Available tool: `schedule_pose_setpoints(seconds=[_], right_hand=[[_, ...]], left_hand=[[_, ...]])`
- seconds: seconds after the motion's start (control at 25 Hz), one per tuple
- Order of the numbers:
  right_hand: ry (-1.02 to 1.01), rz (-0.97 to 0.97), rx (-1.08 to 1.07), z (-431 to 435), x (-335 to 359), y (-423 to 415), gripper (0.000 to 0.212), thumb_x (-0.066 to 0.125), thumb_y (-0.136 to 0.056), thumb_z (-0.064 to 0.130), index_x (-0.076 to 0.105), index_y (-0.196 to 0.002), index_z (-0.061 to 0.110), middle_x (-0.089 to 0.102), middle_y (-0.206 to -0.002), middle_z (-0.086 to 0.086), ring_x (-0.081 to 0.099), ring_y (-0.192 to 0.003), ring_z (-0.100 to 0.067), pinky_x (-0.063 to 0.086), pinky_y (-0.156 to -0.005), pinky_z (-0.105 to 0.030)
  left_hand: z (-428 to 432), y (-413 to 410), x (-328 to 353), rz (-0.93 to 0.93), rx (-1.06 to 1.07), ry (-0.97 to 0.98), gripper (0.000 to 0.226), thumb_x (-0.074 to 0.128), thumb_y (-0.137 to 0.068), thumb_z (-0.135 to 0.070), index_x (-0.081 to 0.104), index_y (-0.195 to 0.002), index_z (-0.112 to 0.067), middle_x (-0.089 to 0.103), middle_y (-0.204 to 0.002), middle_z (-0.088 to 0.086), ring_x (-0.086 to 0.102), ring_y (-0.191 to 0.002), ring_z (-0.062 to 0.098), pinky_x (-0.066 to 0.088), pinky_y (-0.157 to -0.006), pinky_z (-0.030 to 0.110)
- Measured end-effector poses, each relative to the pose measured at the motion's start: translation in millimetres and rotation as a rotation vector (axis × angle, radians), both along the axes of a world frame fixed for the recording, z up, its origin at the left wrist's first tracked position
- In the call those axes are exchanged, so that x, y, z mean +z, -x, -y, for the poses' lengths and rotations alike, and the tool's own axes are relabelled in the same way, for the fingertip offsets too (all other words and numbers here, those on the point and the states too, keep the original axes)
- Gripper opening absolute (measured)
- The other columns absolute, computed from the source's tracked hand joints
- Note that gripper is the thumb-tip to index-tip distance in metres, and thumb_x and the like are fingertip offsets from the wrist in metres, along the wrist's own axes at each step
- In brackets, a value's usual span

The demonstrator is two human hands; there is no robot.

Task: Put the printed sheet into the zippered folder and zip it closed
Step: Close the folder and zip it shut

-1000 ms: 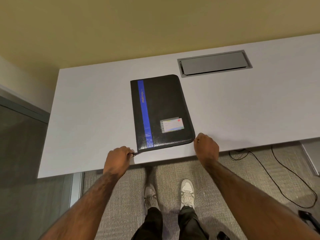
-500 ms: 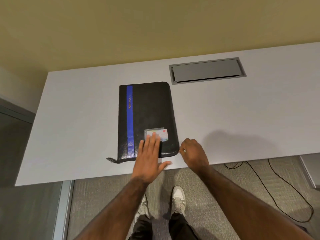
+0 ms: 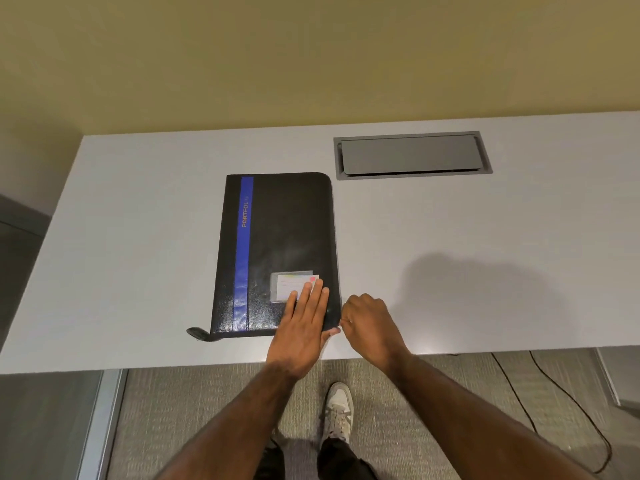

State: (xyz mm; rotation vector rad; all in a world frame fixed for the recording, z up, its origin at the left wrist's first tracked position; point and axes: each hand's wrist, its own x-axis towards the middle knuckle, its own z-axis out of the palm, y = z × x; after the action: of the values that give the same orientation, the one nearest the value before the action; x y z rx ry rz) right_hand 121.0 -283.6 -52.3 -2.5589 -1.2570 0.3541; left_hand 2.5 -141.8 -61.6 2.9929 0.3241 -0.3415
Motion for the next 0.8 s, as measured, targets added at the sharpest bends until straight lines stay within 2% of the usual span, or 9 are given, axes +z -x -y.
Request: schedule_pose_setpoints(seconds=[0.16, 0.28, 0.48, 0.56, 0.8], right_hand=[[-0.038, 0.041, 0.042, -2, 5, -14, 0.007, 0.062, -0.087, 0.023, 0.061, -0.081, 0.02, 0.065, -0.081, 0.002, 0.059, -0.077, -0.021, 0.046, -0.073, -0.036], [-0.011, 0.082, 0.054, -11, 9, -33, 0.007, 0.064, -0.088, 0.025, 0.065, -0.084, 0.019, 0.067, -0.083, 0.001, 0.061, -0.079, -0.021, 0.047, -0.078, -0.038], [0.102, 0.118, 0.007, -45, 11, -67, 0.018, 0.062, -0.093, 0.036, 0.068, -0.102, 0.021, 0.072, -0.103, -0.002, 0.065, -0.096, -0.023, 0.047, -0.098, -0.043], [0.132, 0.138, -0.03, -61, 9, -84, 0.022, 0.06, -0.095, 0.04, 0.067, -0.107, 0.023, 0.071, -0.109, -0.002, 0.065, -0.101, -0.024, 0.046, -0.101, -0.042], [0.156, 0.168, -0.104, -107, 3, -137, 0.027, 0.058, -0.095, 0.04, 0.064, -0.115, 0.023, 0.069, -0.118, -0.003, 0.062, -0.111, -0.025, 0.041, -0.106, -0.046]], left_hand=[[2, 0, 3, -0.003, -0.005, 0.018, 0.071, 0.021, -0.105, -0.052, 0.019, -0.161, -0.009, 0.008, -0.169, 0.011, 0.01, -0.156, 0.031, 0.01, -0.122, 0.049], [3, -1, 7, -0.011, -0.003, 0.029, 0.067, 0.022, -0.105, -0.047, 0.019, -0.161, -0.01, 0.008, -0.169, 0.009, 0.011, -0.156, 0.031, 0.009, -0.123, 0.049], [3, -1, 13, -0.028, -0.006, 0.031, 0.064, 0.017, -0.104, -0.043, 0.021, -0.16, -0.011, 0.015, -0.168, 0.009, 0.015, -0.155, 0.034, 0.018, -0.125, 0.051], [3, 0, 13, -0.03, -0.023, 0.025, 0.064, 0.017, -0.104, -0.04, 0.022, -0.16, -0.011, 0.014, -0.168, 0.009, 0.013, -0.155, 0.035, 0.011, -0.122, 0.049], [5, 6, 15, -0.027, -0.033, 0.009, 0.062, 0.025, -0.104, -0.04, 0.03, -0.158, -0.011, 0.02, -0.167, 0.008, 0.021, -0.153, 0.035, 0.013, -0.118, 0.049]])
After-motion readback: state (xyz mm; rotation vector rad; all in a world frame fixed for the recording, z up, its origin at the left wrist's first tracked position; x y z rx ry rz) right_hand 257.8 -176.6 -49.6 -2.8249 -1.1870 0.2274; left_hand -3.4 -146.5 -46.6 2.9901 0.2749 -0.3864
